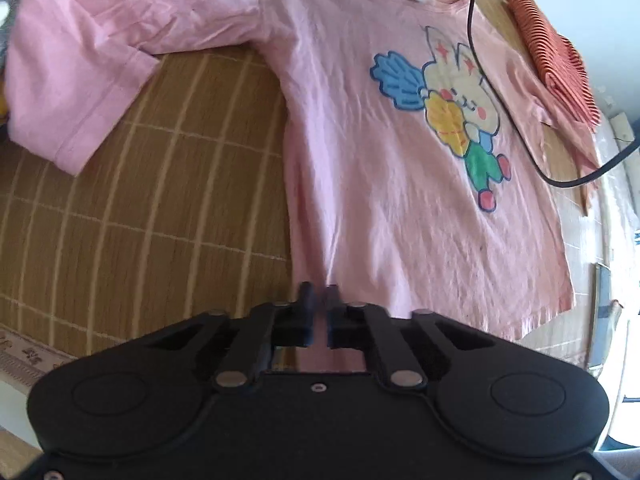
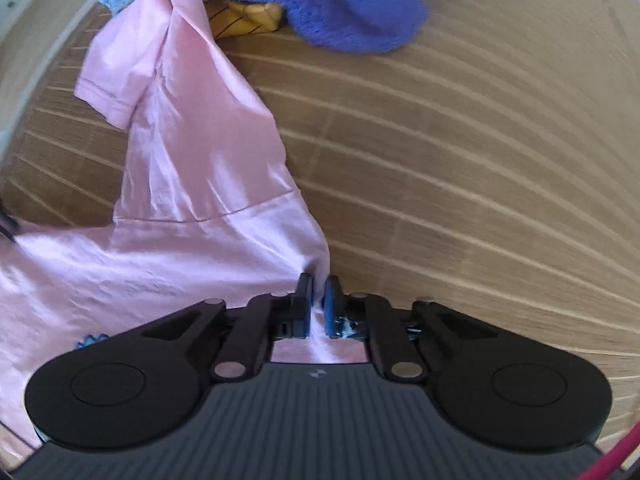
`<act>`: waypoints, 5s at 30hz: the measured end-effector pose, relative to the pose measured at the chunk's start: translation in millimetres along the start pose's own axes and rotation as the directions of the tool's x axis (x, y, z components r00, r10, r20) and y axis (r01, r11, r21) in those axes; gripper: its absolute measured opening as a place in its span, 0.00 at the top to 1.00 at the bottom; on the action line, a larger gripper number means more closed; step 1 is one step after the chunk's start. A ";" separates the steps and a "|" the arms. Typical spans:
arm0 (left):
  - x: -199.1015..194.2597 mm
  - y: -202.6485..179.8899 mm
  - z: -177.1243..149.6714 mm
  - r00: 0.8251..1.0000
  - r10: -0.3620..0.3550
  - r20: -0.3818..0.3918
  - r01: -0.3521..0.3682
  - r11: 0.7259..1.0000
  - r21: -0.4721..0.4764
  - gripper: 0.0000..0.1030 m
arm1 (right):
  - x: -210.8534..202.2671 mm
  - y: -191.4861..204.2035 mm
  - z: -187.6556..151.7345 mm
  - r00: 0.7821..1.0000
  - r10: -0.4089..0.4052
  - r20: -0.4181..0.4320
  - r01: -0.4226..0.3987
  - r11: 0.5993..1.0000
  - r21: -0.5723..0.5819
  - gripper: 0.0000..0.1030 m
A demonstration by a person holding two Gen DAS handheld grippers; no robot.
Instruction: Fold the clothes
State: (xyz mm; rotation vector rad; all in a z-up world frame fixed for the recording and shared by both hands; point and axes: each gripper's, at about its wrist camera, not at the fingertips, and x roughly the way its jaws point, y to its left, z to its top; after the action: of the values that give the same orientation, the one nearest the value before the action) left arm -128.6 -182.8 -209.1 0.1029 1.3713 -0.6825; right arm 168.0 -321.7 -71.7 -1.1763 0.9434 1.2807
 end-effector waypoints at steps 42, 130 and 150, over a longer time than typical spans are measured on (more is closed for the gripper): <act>-16.2 7.8 -3.7 0.981 0.190 -0.023 -0.187 0.977 0.099 0.85 | -6.9 -45.3 -47.2 0.985 -0.172 -0.024 0.168 0.913 0.372 0.81; 43.7 -270.6 -16.0 0.988 0.152 -0.019 -0.139 0.941 0.310 0.50 | -124.3 275.1 -487.9 0.946 -0.211 -0.248 0.324 0.531 0.783 0.55; 42.2 -277.4 -8.1 0.989 0.148 -0.010 -0.138 0.942 0.307 0.50 | -176.2 221.3 -599.7 0.996 -0.075 -0.043 0.036 -0.098 0.995 0.94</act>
State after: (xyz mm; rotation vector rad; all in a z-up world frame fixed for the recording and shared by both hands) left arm -273.2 -418.7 -162.2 0.4591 1.2667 -0.7684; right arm -8.5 -959.9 -38.5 0.1384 1.3907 0.1136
